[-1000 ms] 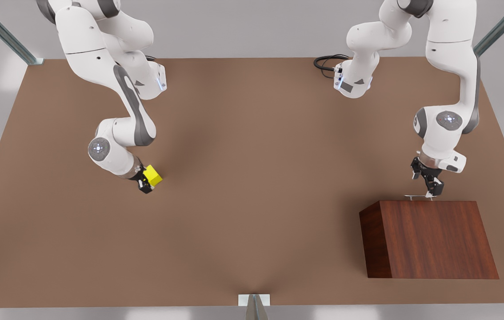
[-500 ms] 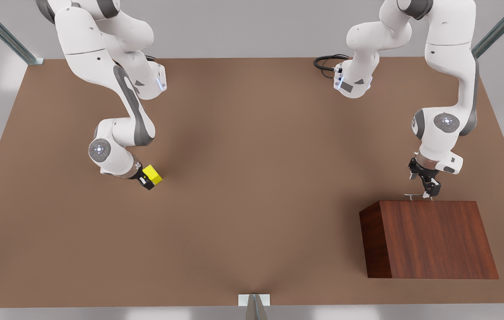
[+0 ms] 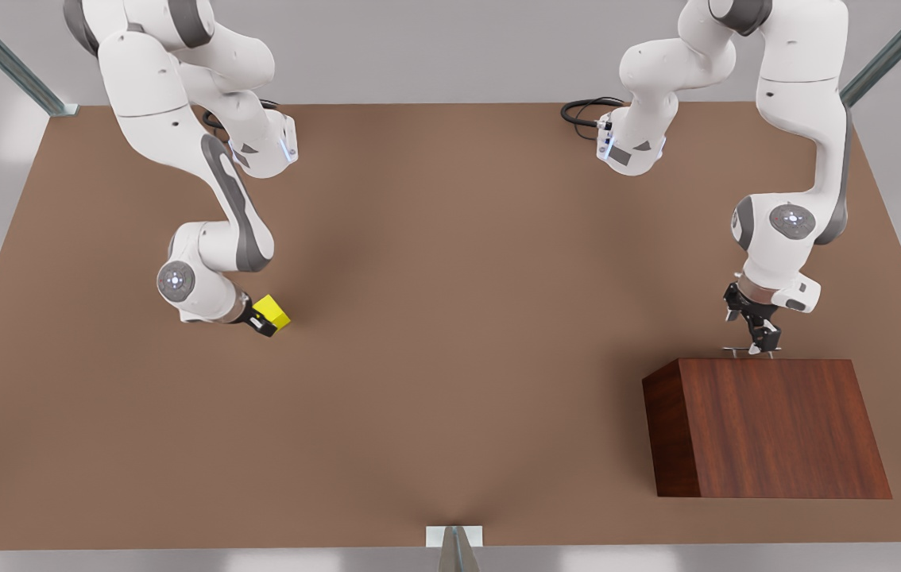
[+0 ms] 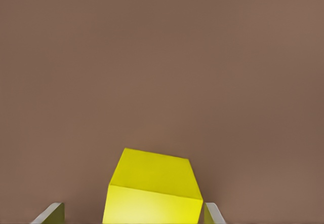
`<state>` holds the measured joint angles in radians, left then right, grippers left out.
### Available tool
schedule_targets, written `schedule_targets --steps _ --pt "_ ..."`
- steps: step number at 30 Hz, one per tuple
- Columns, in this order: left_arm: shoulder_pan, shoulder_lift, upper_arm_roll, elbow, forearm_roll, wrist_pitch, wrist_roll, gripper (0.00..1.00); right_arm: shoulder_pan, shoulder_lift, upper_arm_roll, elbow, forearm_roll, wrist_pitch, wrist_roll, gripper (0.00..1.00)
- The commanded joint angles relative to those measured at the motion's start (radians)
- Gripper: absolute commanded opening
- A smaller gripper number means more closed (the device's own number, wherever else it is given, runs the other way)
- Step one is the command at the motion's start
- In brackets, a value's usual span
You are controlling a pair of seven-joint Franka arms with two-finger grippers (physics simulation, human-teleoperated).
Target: Open the drawer with left arm, place the square in the middle with right arm, and place the square in the drawer with left arm
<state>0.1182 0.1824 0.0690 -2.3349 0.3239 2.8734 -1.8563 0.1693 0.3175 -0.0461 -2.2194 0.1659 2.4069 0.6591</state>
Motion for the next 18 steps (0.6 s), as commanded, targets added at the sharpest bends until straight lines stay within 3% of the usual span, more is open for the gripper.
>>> schedule_targets --steps 1,18 --pt "0.0 0.0 0.0 0.0 0.0 -0.006 -0.011 1.0 -0.002 0.002 0.0 0.0 0.02 0.009 -0.156 1.0" --pt "0.0 -0.023 0.002 0.0 0.0 -0.103 -0.009 1.0 -0.013 0.021 0.002 -0.013 0.041 0.004 -0.154 1.0"
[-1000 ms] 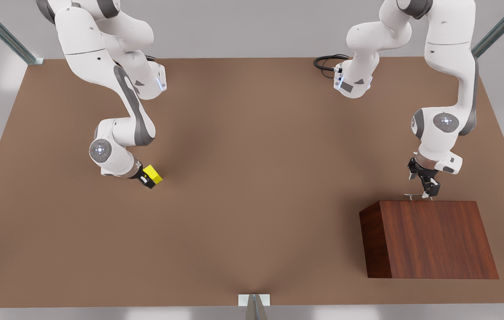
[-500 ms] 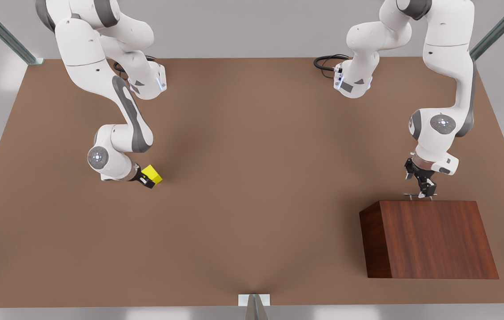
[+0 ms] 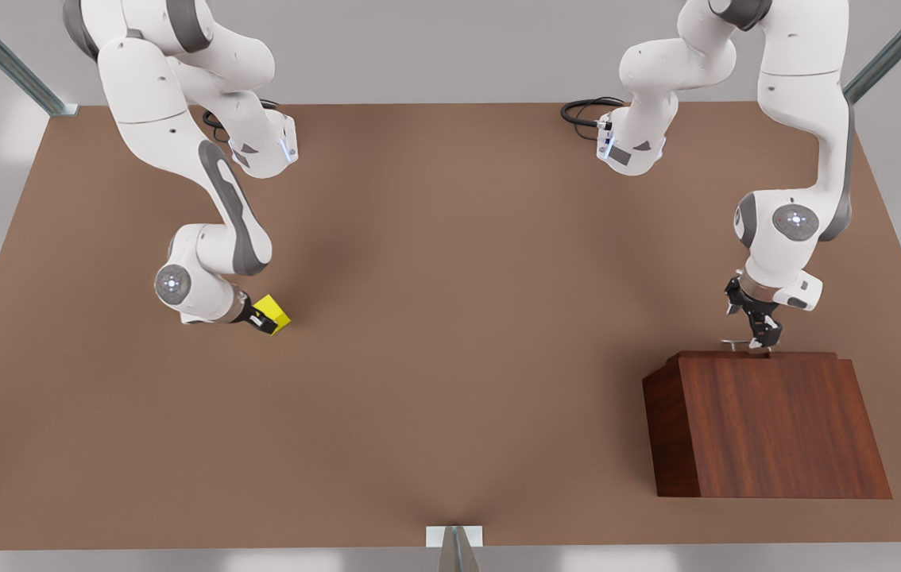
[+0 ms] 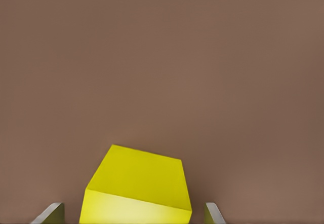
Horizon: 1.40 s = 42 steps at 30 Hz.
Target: Open the drawer with left arm, place the square in the middle with right arm, and place the square in the drawer with left arm
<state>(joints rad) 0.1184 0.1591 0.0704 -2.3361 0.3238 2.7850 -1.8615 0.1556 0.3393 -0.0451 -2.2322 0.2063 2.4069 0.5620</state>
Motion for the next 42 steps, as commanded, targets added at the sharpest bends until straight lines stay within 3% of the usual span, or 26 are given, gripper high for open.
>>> schedule_targets --steps 1,21,26,39,42 --pt "0.0 0.0 0.0 0.0 0.0 -0.015 -0.004 1.0 0.002 0.006 0.001 0.0 0.001 0.006 -0.056 1.0" --pt "0.0 -0.024 -0.023 0.0 0.078 -0.09 0.013 1.0 0.002 0.035 0.004 0.008 0.094 0.012 -0.034 0.96" --pt "0.0 -0.032 -0.03 -0.002 0.078 -0.13 0.011 1.0 0.002 0.035 0.004 0.009 0.094 0.009 -0.034 0.77" --pt "0.0 -0.041 -0.029 -0.002 0.078 -0.199 0.011 1.0 0.005 0.047 0.004 0.02 0.09 0.0 -0.034 0.78" --pt "0.0 -0.047 -0.029 -0.002 0.078 -0.217 0.011 1.0 0.005 0.052 0.004 0.019 0.085 0.005 -0.034 0.82"
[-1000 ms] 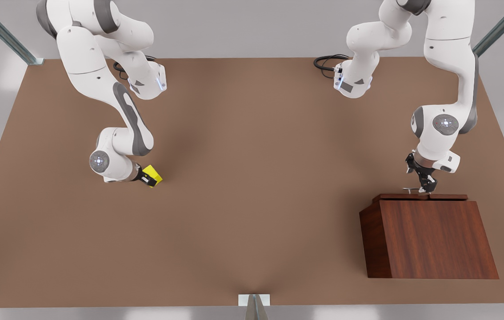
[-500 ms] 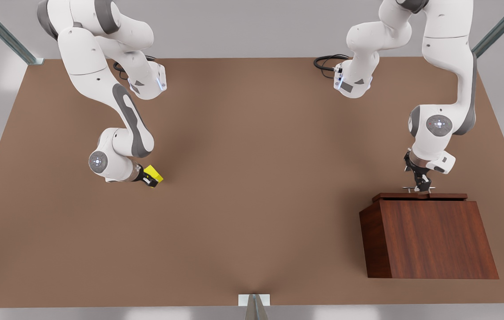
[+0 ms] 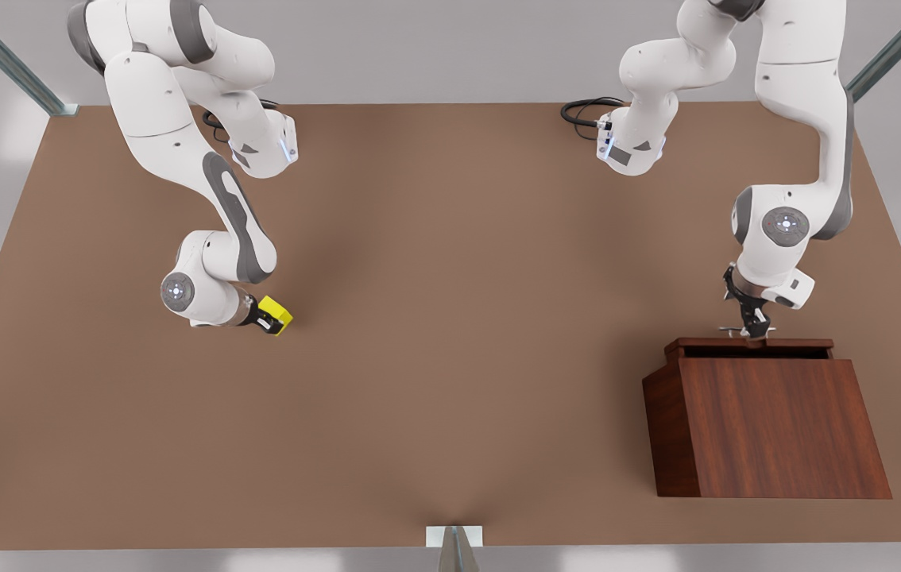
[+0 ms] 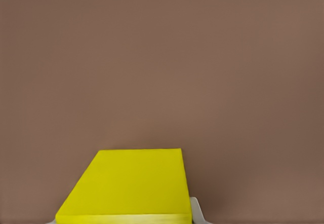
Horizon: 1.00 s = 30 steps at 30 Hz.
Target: Open the drawer with left arm, place the square in the middle with right arm, and place the square in the drawer with left arm
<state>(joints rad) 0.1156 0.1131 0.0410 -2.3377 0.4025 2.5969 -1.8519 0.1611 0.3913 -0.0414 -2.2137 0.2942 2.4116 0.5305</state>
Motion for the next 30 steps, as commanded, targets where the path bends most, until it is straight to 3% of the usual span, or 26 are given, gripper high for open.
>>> schedule_targets --steps 1,9,12,21,30 --pt "0.003 -0.007 0.0 0.0 -0.001 -0.035 0.002 1.0 0.0 0.001 0.0 0.0 -0.003 0.0 -0.001 0.83" --pt "0.003 -0.013 -0.007 0.0 -0.001 -0.072 -0.007 1.0 0.0 0.008 0.002 0.0 -0.003 0.004 -0.004 0.8" --pt "0.003 -0.029 -0.023 0.001 -0.001 -0.1 -0.01 1.0 0.002 0.006 0.002 0.002 -0.003 0.0 -0.004 0.72" --pt "0.003 -0.03 -0.033 0.001 -0.001 -0.127 -0.013 1.0 0.002 -0.009 0.003 0.02 -0.003 -0.015 -0.001 0.72" --pt "0.003 -0.052 -0.049 0.001 -0.001 -0.187 -0.018 1.0 0.192 0.008 0.006 0.275 -0.023 -0.25 0.419 0.72"
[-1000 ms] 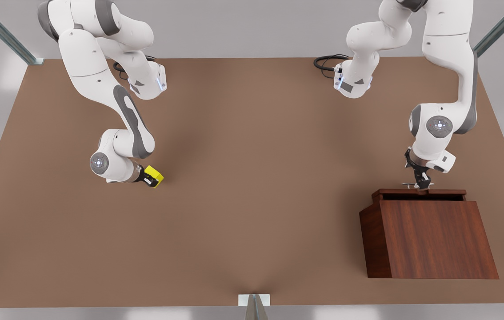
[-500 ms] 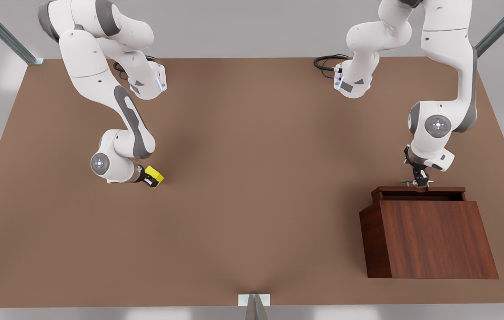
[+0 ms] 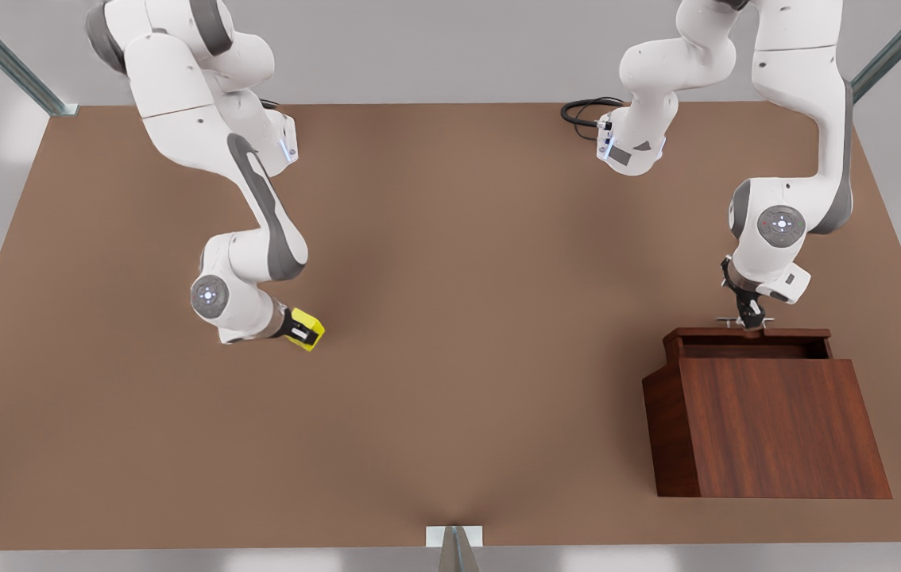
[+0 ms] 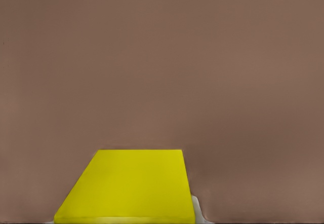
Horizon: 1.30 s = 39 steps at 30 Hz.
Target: Open the drawer with left arm, place the square in the middle with right arm, and place the square in the drawer with left arm
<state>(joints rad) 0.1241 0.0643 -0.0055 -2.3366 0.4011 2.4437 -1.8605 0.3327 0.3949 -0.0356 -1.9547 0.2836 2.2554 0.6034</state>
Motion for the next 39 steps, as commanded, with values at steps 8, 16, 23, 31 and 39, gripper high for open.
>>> schedule_targets --steps 8,16,23,31,39 --pt "-0.007 -0.015 -0.002 0.0 -0.001 -0.071 -0.008 1.0 0.117 0.19 0.144 0.396 -0.003 -0.195 0.869 0.7" --pt "-0.006 -0.029 -0.016 0.002 -0.001 -0.115 -0.008 1.0 0.233 0.237 0.184 0.484 -0.017 -0.18 1.397 0.7" --pt "-0.006 -0.031 -0.018 0.002 -0.001 -0.132 -0.013 1.0 0.338 0.317 0.181 0.55 -0.164 -0.178 1.76 0.69" --pt "-0.006 -0.046 -0.028 0.002 -0.001 -0.164 -0.016 1.0 0.431 0.358 0.18 0.53 -0.202 -0.043 1.73 0.69" --pt "-0.006 -0.063 -0.051 0.003 -0.001 -0.206 -0.028 1.0 0.436 0.378 0.186 0.537 -0.198 -0.037 1.561 0.69"
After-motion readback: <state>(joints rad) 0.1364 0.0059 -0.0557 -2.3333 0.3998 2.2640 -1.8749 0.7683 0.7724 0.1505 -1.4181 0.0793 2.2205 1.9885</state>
